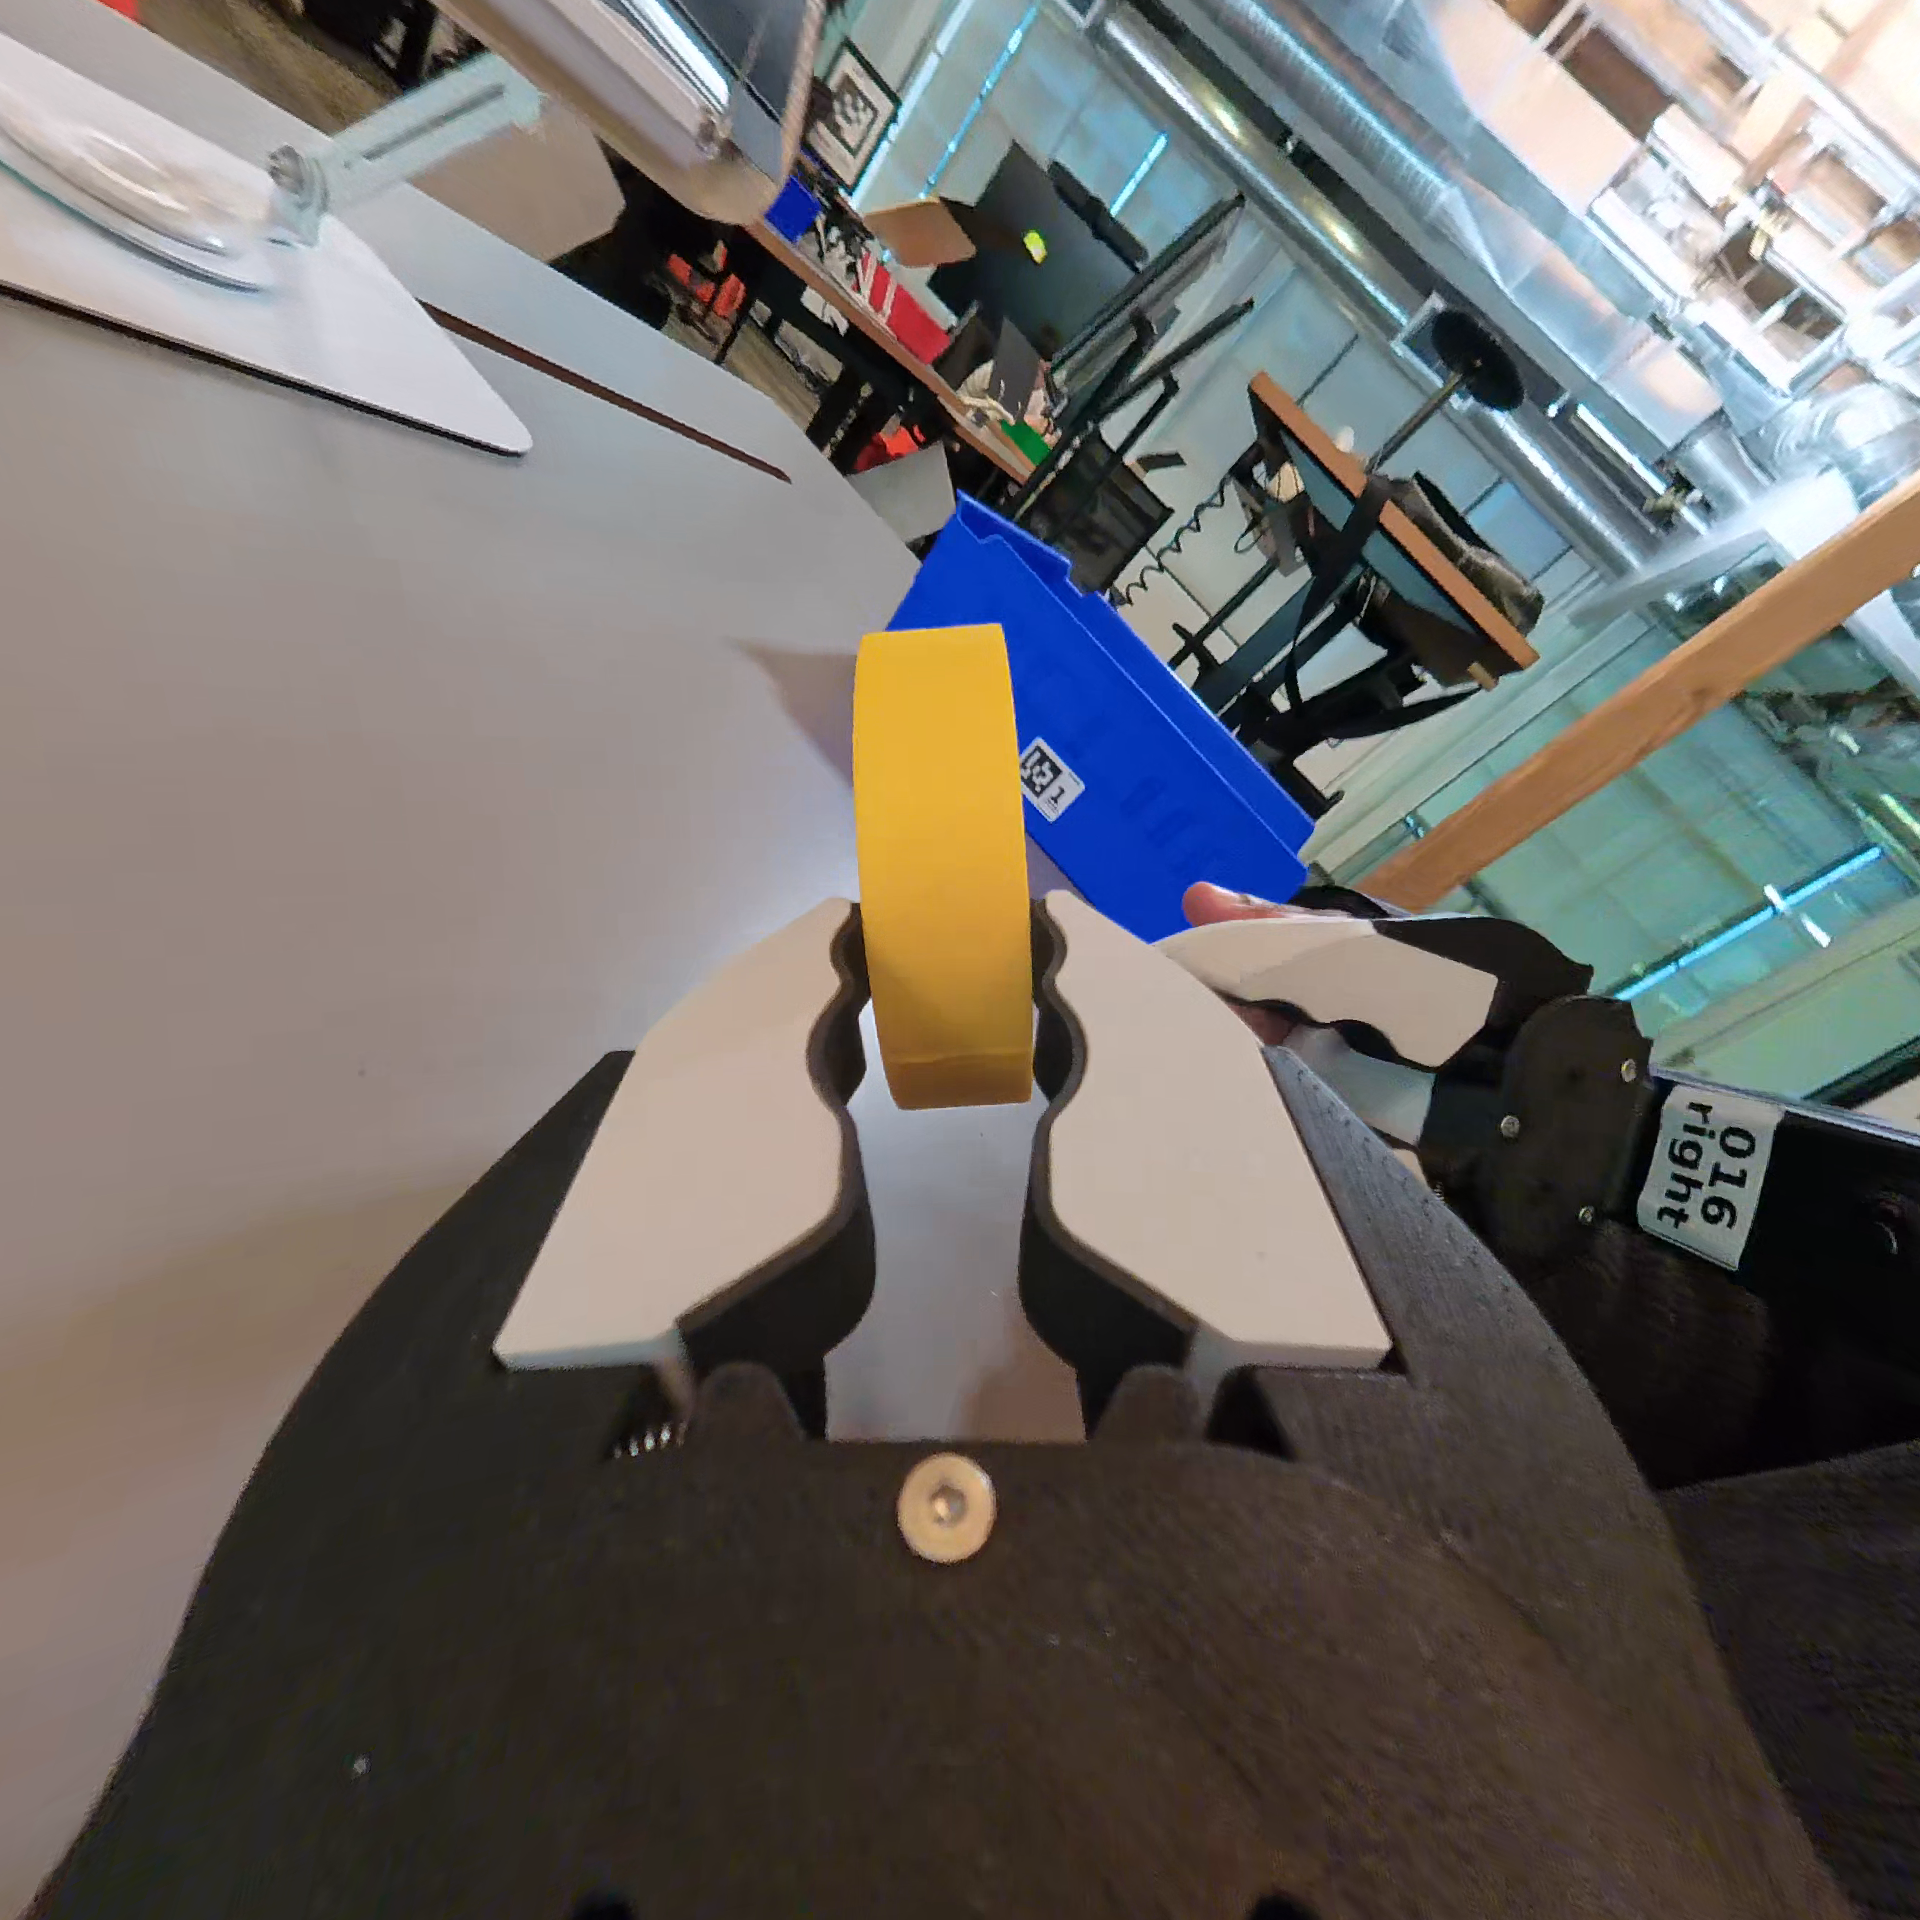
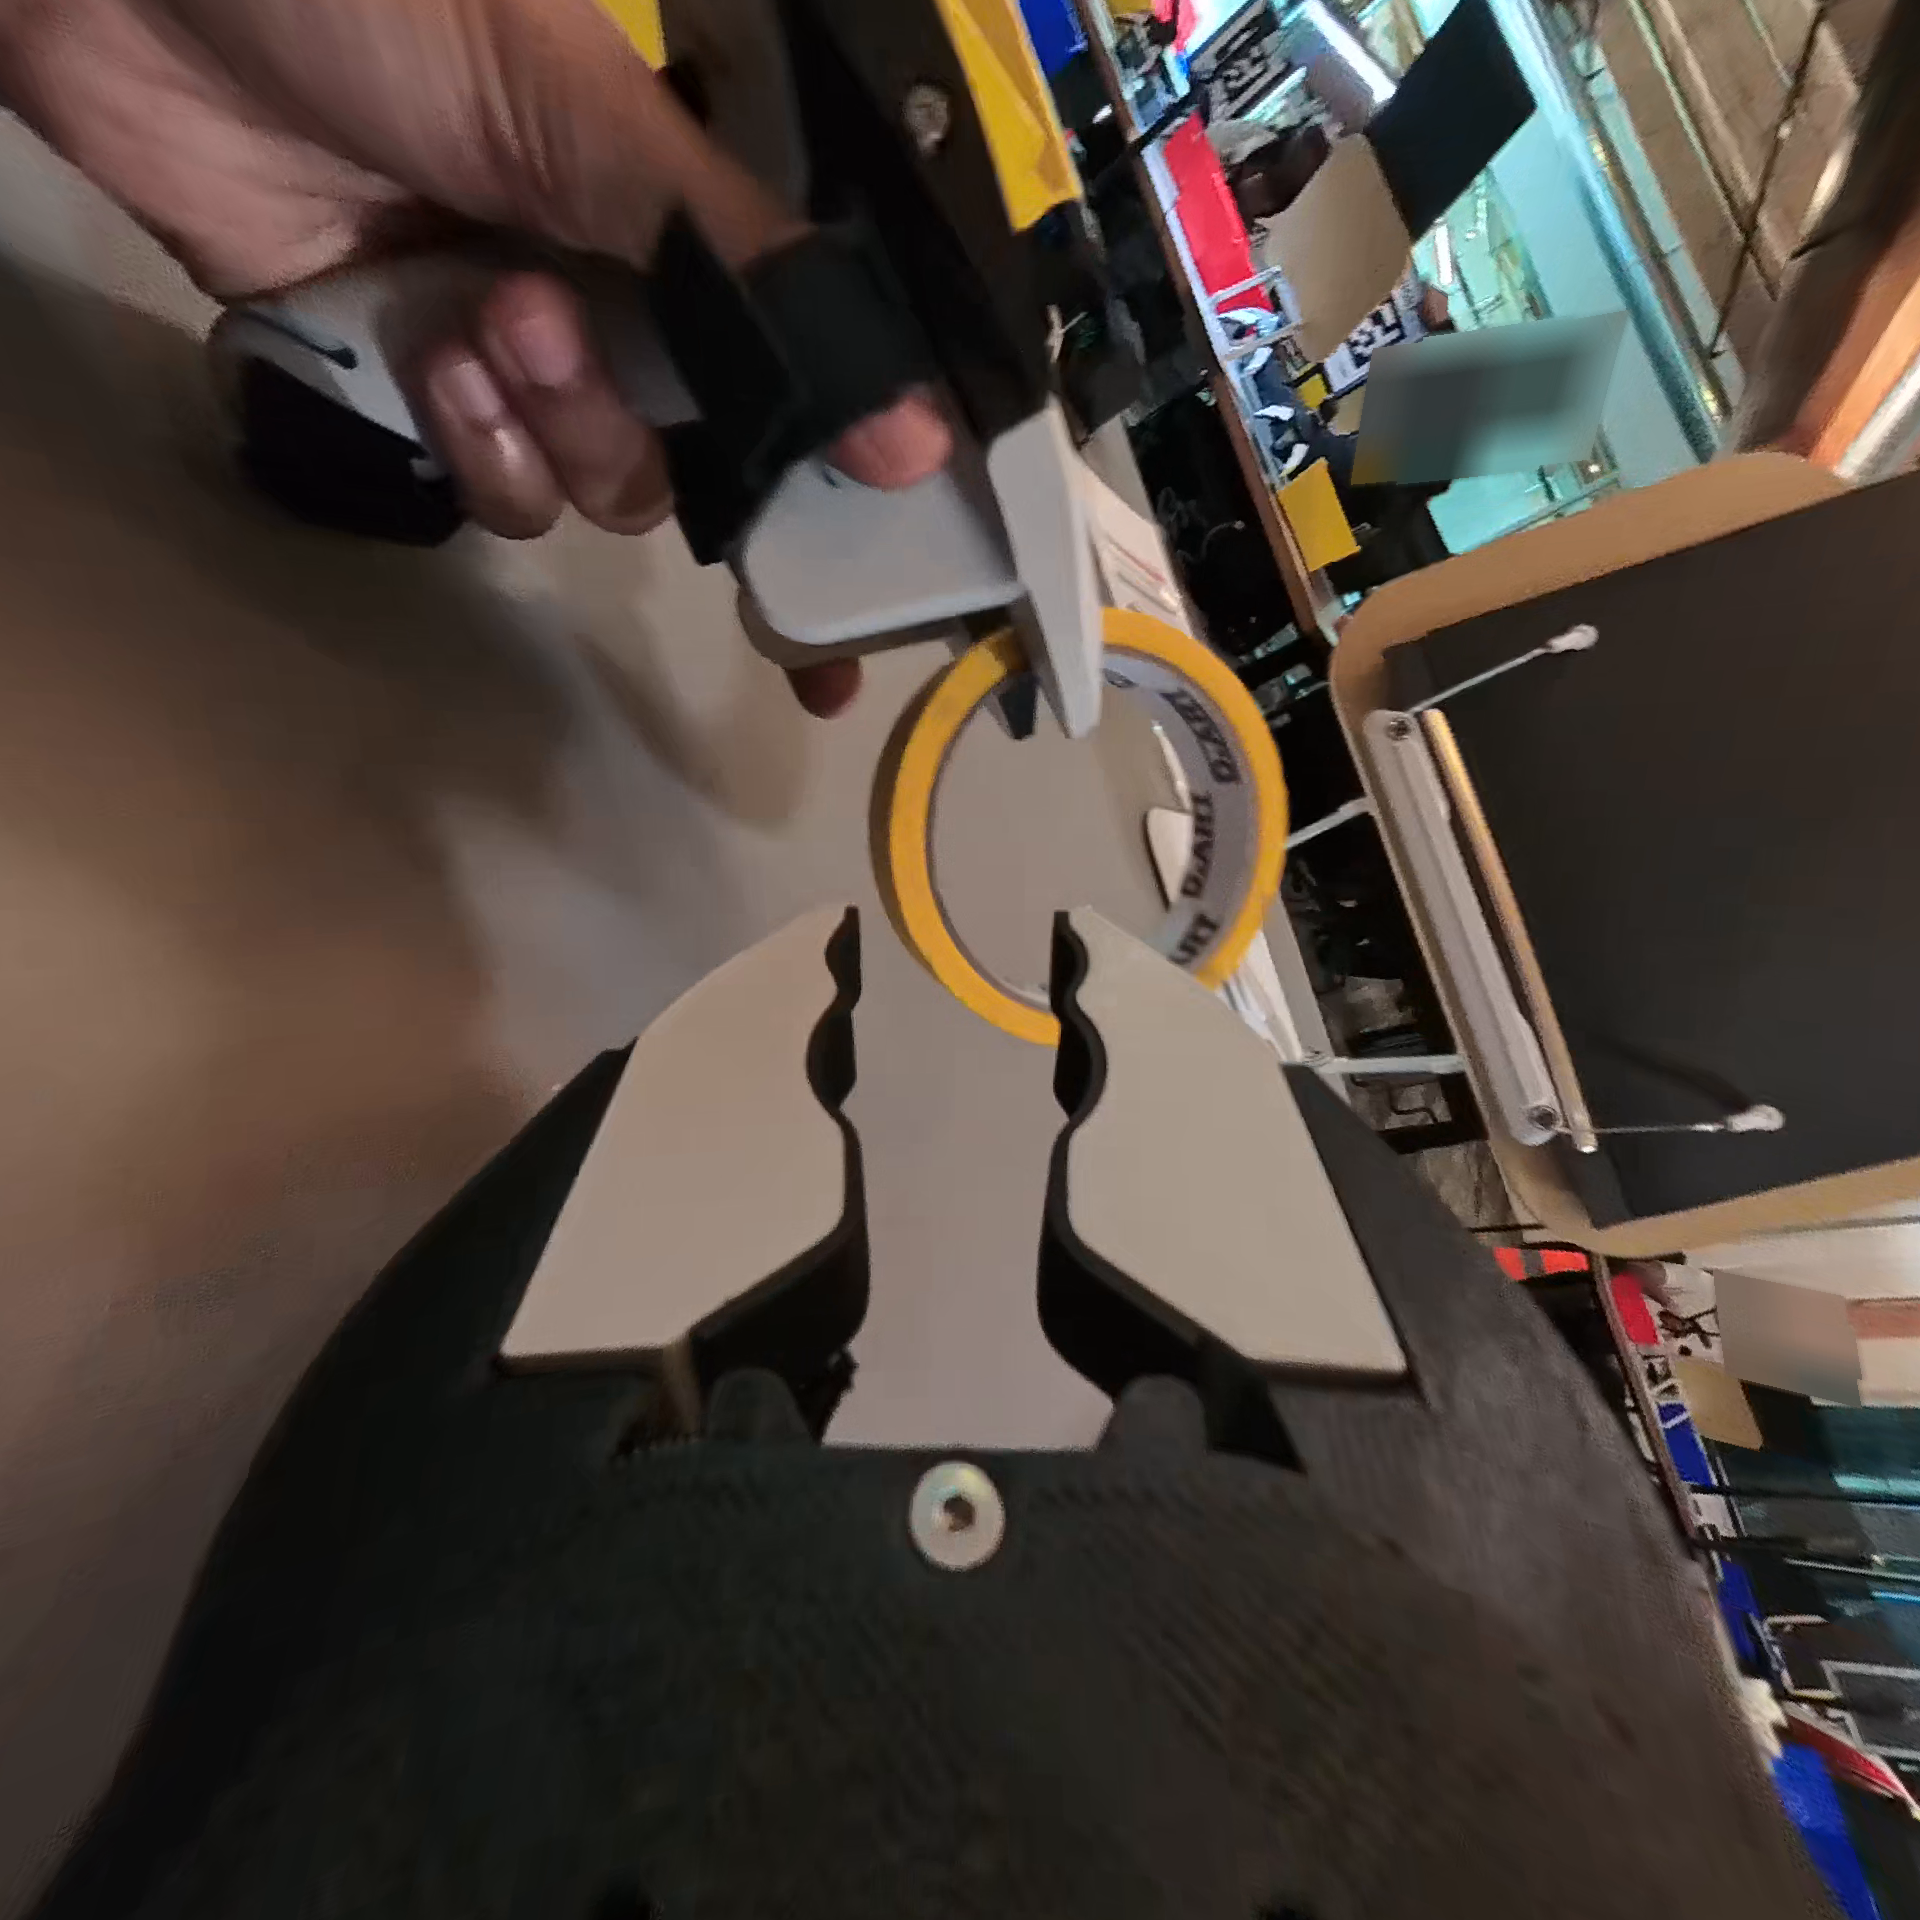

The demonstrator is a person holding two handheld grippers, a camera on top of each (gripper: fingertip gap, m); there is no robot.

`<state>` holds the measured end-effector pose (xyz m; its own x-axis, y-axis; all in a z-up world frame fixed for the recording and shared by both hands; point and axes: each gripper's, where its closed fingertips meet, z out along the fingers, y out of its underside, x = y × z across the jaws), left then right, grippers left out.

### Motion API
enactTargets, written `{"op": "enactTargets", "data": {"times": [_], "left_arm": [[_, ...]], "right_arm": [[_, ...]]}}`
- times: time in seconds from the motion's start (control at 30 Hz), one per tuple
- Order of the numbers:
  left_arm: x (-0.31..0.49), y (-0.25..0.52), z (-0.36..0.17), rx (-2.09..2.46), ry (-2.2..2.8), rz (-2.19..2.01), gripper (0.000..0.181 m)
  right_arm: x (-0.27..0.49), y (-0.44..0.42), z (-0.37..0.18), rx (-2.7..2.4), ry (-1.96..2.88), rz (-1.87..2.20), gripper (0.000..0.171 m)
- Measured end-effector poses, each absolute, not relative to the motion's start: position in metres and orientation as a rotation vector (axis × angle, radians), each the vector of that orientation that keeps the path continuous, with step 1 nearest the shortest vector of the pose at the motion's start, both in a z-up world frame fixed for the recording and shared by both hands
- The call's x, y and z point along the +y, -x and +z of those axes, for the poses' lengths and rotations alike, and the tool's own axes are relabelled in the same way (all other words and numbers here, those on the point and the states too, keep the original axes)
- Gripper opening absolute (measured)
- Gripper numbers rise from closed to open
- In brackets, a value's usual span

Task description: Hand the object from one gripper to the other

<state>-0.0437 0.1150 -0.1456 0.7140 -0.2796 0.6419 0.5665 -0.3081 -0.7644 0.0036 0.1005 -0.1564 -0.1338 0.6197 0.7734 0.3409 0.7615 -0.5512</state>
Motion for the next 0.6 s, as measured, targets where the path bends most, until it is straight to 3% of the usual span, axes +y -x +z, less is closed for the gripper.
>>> {"op": "enactTargets", "data": {"times": [0.3,0.43,0.6], "left_arm": [[0.114,0.017,-0.143,-0.126,1.714,-0.866,0.03],[0.113,0.014,-0.142,-0.111,1.712,-0.884,0.03],[0.111,0.011,-0.136,-0.063,1.686,-0.873,0.03]], "right_arm": [[0.105,-0.005,-0.18,-1.851,0.751,0.159,0.031],[0.105,-0.004,-0.182,-1.852,0.693,0.075,0.014],[0.102,-0.005,-0.181,-1.861,0.698,0.072,0.012]]}}
